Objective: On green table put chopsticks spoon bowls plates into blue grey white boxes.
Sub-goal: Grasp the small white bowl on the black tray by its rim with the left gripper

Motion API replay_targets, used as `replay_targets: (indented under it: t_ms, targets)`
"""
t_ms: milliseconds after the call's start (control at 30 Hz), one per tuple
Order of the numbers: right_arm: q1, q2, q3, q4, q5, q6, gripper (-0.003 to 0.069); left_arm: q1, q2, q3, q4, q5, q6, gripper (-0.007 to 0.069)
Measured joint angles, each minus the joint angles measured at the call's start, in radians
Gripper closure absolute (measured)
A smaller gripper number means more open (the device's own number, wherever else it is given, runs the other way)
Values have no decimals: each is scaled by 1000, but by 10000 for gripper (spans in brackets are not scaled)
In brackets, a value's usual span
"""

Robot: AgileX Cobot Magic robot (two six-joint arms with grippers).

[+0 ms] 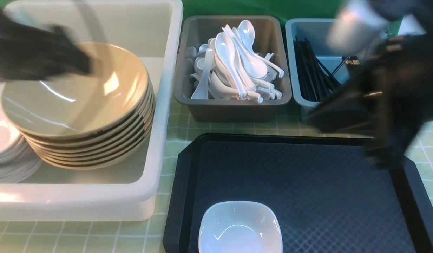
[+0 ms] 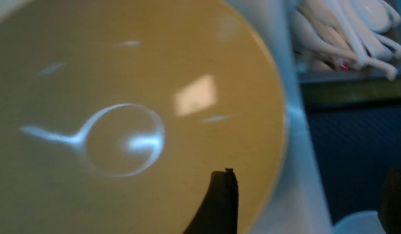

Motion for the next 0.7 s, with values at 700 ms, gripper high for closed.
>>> replay_targets:
  t_ms: [700]
  targets:
    - [-92, -402, 346, 31, 0, 76, 568, -514, 648, -249, 86, 240, 790, 195]
